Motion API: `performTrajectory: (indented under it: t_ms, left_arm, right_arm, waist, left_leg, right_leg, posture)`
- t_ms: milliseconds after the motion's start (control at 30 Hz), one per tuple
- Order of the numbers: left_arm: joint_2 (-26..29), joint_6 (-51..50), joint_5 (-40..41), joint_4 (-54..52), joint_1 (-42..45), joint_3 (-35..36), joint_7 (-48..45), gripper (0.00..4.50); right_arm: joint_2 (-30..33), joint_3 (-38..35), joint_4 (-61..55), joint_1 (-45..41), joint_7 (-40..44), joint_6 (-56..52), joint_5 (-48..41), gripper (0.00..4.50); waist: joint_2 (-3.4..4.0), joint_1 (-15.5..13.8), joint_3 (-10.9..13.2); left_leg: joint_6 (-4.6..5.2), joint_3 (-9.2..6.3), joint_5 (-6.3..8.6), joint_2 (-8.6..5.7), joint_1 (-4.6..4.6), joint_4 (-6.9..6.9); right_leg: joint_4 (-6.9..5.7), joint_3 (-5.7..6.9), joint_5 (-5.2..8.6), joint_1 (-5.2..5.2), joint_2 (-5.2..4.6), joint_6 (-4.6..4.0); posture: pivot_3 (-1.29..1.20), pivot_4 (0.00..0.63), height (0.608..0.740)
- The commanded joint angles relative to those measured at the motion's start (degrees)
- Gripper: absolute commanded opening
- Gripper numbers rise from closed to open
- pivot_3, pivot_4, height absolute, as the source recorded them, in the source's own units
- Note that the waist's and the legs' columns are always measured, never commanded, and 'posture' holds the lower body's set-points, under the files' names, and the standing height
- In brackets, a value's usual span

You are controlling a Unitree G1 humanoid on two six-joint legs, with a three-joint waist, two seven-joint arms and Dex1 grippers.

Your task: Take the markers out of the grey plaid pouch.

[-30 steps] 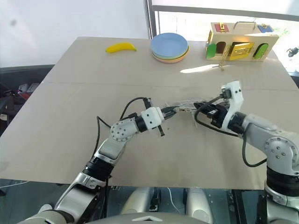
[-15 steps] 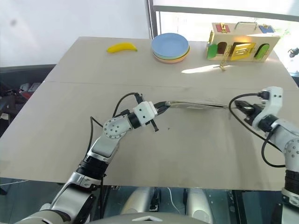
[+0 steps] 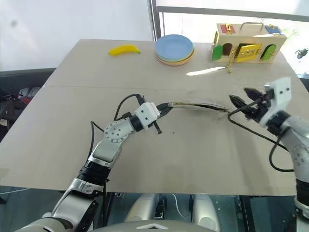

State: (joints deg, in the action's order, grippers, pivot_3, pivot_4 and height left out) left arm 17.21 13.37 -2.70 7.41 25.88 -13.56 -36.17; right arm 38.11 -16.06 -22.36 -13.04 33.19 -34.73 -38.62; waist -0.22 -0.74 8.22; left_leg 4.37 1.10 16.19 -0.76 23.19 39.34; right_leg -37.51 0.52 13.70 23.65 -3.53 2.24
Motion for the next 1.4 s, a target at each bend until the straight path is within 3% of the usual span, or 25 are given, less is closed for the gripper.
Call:
performTrajectory:
  t_ms: [33, 67, 100, 133, 300, 767, 1000, 1200, 1400]
  left_arm:
    - [-0.6, 0.0, 0.6, -1.5, 1.3, 0.3, 0.2, 0.0]
    - [-0.7, 0.0, 0.6, -1.5, 1.4, 0.3, 0.2, 0.0]
    - [-0.8, -0.1, 0.6, -1.5, 1.5, 0.3, 0.1, 0.0]
    - [-0.9, -0.2, 0.7, -1.5, 1.7, 0.2, 0.1, 0.0]
    - [-1.5, -0.8, 0.8, -1.9, 2.3, 0.2, 0.2, 0.0]
    - [-2.5, -1.0, 0.2, -3.0, 1.6, -0.5, 0.2, 0.0]
    - [-2.2, 0.1, -0.3, -3.8, 1.1, -2.0, -0.9, 0.0]
    - [-2.7, -0.8, 1.3, -2.8, 1.9, -1.7, -1.3, 0.0]
    - [-3.7, -3.7, 4.2, -6.1, 0.5, -2.9, -3.9, 0.0]
  right_arm:
    - [-2.7, 3.2, -4.1, 0.4, 0.1, -0.3, -1.8, 3.16]
    - [-3.9, 3.8, -4.1, 0.5, -0.6, -0.5, -2.0, 3.16]
    - [-5.0, 4.2, -4.0, 0.7, -1.5, -0.7, -1.9, 2.65]
    - [-5.8, 4.8, -3.7, 1.0, -1.8, -0.4, -1.3, 2.42]
    - [-8.2, 5.3, -2.1, 1.1, -2.7, -0.3, -0.9, 0.05]
    - [-9.1, 8.5, 2.9, 0.0, -2.3, 1.3, 4.0, 0.05]
    - [-9.6, 9.8, 8.5, -5.4, -5.1, 0.1, 8.5, 0.05]
    - [4.1, 29.2, 16.9, -10.1, 4.7, 24.5, 36.4, 0.05]
    - [8.6, 31.2, 17.5, -13.0, 13.4, 31.3, 40.4, 0.05]
  waist:
    - [0.0, -0.1, 0.0]
    - [-0.01, -0.2, 0.0]
    - [-0.01, -0.2, 0.0]
    - [-0.01, -0.2, 0.0]
    - [-0.01, -0.1, 0.0]
    - [0.0, -0.1, 0.0]
    - [0.0, 0.0, 0.0]
    - [0.02, 0.0, 0.1]
    - [0.0, 0.0, 0.1]
  left_leg:
    - [0.0, 0.0, 0.0, 0.0, 0.01, 0.0]
    - [0.0, 0.0, 0.0, -0.01, 0.01, 0.0]
    - [0.0, 0.0, 0.0, -0.04, 0.03, 0.01]
    - [0.0, 0.01, 0.0, -0.06, 0.05, 0.03]
    - [-0.05, 0.01, -0.03, -0.1, 0.08, 0.02]
    - [-0.02, 0.05, -0.01, -0.07, 0.0, 0.0]
    - [-0.02, 0.1, -0.01, -0.07, -0.05, 0.0]
    - [-0.03, 0.18, -0.02, -0.16, -0.08, -0.02]
    - [-0.27, 0.22, -0.16, -0.04, -0.11, -0.02]
  right_leg:
    - [0.0, -0.02, 0.0, 0.0, -0.01, 0.0]
    - [0.0, -0.01, 0.0, 0.0, -0.03, 0.0]
    - [0.01, -0.01, 0.0, 0.0, -0.06, 0.0]
    - [0.01, -0.01, 0.0, 0.0, -0.1, 0.0]
    - [0.08, 0.0, 0.0, 0.01, -0.11, 0.01]
    - [0.0, 0.06, 0.0, 0.01, -0.05, 0.0]
    - [-0.04, 0.05, 0.0, 0.01, -0.04, 0.0]
    - [-0.02, 0.04, 0.01, 0.02, 0.08, 0.02]
    - [-0.02, -0.07, 0.02, 0.01, 0.31, 0.03]
  posture:
    - [0.0, 0.15, 0.74]
    - [0.0, 0.15, 0.74]
    - [0.0, 0.15, 0.74]
    - [0.0, 0.15, 0.74]
    - [0.0, 0.15, 0.74]
    - [0.0, 0.15, 0.74]
    - [0.0, 0.15, 0.74]
    - [0.0, 0.15, 0.74]
    - [0.0, 0.15, 0.74]
